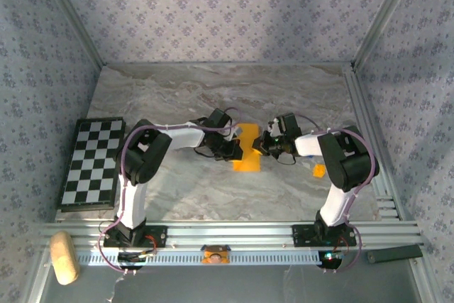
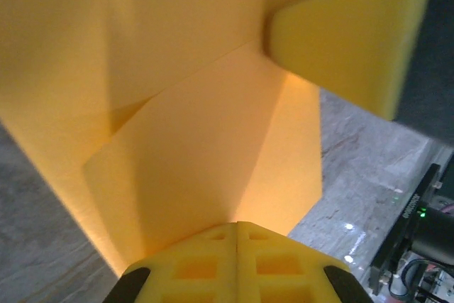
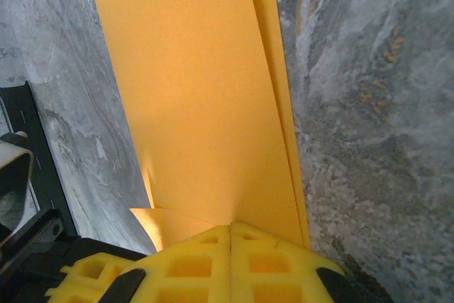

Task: Fold a paper plane with a square sheet of paper (pick it up from the middle)
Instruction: Fold the triangle a second time at the center of the table.

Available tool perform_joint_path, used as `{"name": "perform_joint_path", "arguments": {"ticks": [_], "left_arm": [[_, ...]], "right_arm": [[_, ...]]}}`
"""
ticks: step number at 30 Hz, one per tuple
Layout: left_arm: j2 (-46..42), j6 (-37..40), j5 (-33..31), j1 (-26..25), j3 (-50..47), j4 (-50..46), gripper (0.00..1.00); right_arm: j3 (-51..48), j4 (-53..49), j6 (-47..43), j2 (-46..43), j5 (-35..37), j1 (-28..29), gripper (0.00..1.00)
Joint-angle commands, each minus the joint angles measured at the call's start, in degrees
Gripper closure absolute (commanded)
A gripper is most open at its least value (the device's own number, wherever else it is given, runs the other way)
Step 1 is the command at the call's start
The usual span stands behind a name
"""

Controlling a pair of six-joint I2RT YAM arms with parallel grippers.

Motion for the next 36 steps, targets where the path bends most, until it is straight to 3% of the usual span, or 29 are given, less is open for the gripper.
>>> {"name": "perform_joint_path", "arguments": {"ticks": [1,15,36], "left_arm": [[0.5,-1.95,2.35,0.15,3.12,2.06,1.0],[4.91,1.14,-0.13,-1.58,3.46,-3.12,0.97],[-5.91,6.62,-5.87,-1.74,-8.59,-9.05,0.93]], "right_arm": [[-1.48,-3.21,0.16,1.75,4.8,0.06,1.0],[-1.31,-4.61,0.22,2.2,5.79,0.09,1.0],[-1.02,-5.68,-0.51,2.55,6.29,0.09,1.0]]}}
